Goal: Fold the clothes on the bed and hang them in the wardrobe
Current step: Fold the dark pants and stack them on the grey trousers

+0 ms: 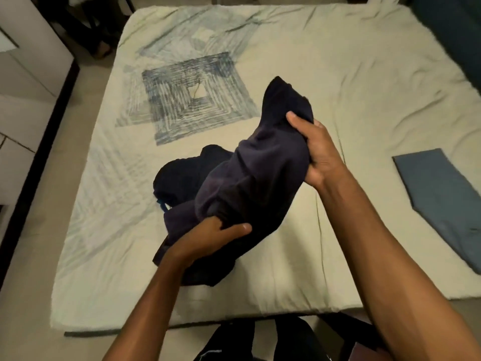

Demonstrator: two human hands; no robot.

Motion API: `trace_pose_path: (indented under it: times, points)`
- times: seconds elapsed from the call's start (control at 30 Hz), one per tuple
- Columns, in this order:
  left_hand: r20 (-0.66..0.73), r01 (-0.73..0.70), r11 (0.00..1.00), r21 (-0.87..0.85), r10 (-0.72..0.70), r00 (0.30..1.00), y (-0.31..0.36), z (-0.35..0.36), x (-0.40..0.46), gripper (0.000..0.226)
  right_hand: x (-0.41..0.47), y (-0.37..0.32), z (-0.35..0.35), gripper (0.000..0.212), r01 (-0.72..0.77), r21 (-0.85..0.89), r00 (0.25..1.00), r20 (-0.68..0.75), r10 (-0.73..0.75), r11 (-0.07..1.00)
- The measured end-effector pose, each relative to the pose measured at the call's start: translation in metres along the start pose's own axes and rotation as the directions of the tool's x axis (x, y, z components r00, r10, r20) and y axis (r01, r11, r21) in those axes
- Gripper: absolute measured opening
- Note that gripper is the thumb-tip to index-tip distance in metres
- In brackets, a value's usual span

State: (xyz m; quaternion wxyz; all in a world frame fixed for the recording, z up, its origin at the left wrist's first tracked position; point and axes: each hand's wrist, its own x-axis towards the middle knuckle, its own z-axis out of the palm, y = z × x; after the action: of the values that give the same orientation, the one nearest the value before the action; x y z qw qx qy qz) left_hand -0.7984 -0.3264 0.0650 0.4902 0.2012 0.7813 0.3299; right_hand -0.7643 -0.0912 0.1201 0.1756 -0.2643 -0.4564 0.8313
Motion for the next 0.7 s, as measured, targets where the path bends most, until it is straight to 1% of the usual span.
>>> trace_pose_path:
  times: [0.03,0.07,0.1,0.13,0.17,0.23,0.27,0.3,0.33,0.4,0.47,0.53,0.57,0.63,0.67,0.7]
  points:
    - [0.076,-0.029,0.986,0.167,0.016,0.997,0.002,-0.008,0.000,0.036,-0.003,-0.016,-0.004,0.033,0.039,-0.028,0.999,0.032,-0.038,0.999]
    - [0.120,-0.094,0.959,0.266,0.064,0.991,0.006,-0.017,-0.001,0.045,-0.006,-0.030,-0.006,0.032,0.078,-0.065,0.995,0.066,-0.074,0.995]
    - [0.116,-0.180,0.941,0.285,0.152,0.981,0.013,-0.027,0.003,0.048,-0.010,-0.045,-0.011,0.029,0.124,-0.109,0.989,0.091,-0.114,0.986]
    - [0.060,-0.268,0.931,0.247,0.261,0.963,0.025,-0.036,0.004,0.044,-0.013,-0.058,-0.014,0.024,0.167,-0.162,0.983,0.104,-0.151,0.973]
    - [-0.041,-0.350,0.914,0.203,0.365,0.930,0.041,-0.044,0.007,0.037,-0.017,-0.071,-0.017,0.018,0.210,-0.214,0.976,0.105,-0.192,0.954]
    - [-0.256,-0.488,0.864,0.124,0.503,0.826,0.084,-0.054,0.016,0.031,-0.023,-0.095,-0.022,0.010,0.282,-0.296,0.959,0.094,-0.266,0.913]
    - [-0.306,-0.561,0.821,0.106,0.563,0.767,0.112,-0.056,0.022,0.033,-0.027,-0.108,-0.025,0.009,0.314,-0.321,0.949,0.087,-0.302,0.894]
    - [-0.317,-0.628,0.770,0.116,0.627,0.711,0.140,-0.054,0.027,0.040,-0.031,-0.119,-0.029,0.008,0.336,-0.343,0.941,0.080,-0.329,0.877]
    - [-0.305,-0.682,0.719,0.137,0.685,0.661,0.168,-0.050,0.030,0.050,-0.036,-0.130,-0.032,0.008,0.357,-0.359,0.932,0.080,-0.353,0.862]
    - [-0.242,-0.764,0.629,0.143,0.771,0.589,0.219,-0.039,0.036,0.066,-0.044,-0.152,-0.040,0.008,0.393,-0.385,0.917,0.098,-0.386,0.835]
    - [-0.123,-0.830,0.549,0.099,0.834,0.537,0.266,-0.023,0.038,0.074,-0.057,-0.177,-0.050,0.010,0.430,-0.405,0.900,0.116,-0.421,0.807]
    - [0.038,-0.858,0.513,0.007,0.858,0.513,0.308,-0.006,0.041,0.077,-0.071,-0.206,-0.063,0.014,0.469,-0.407,0.880,0.136,-0.456,0.784]
    - [0.115,-0.850,0.524,-0.056,0.849,0.516,0.324,0.001,0.043,0.073,-0.077,-0.218,-0.069,0.015,0.488,-0.403,0.870,0.148,-0.471,0.774]
    - [0.234,-0.818,0.551,-0.162,0.827,0.511,0.361,0.018,0.044,0.049,-0.091,-0.246,-0.084,0.015,0.529,-0.403,0.844,0.155,-0.514,0.747]
    - [0.255,-0.814,0.543,-0.205,0.833,0.491,0.378,0.027,0.043,0.035,-0.098,-0.261,-0.092,0.014,0.550,-0.403,0.828,0.147,-0.542,0.732]
    - [0.243,-0.829,0.512,-0.223,0.853,0.462,0.397,0.036,0.040,0.025,-0.104,-0.276,-0.100,0.016,0.576,-0.401,0.806,0.133,-0.577,0.712]
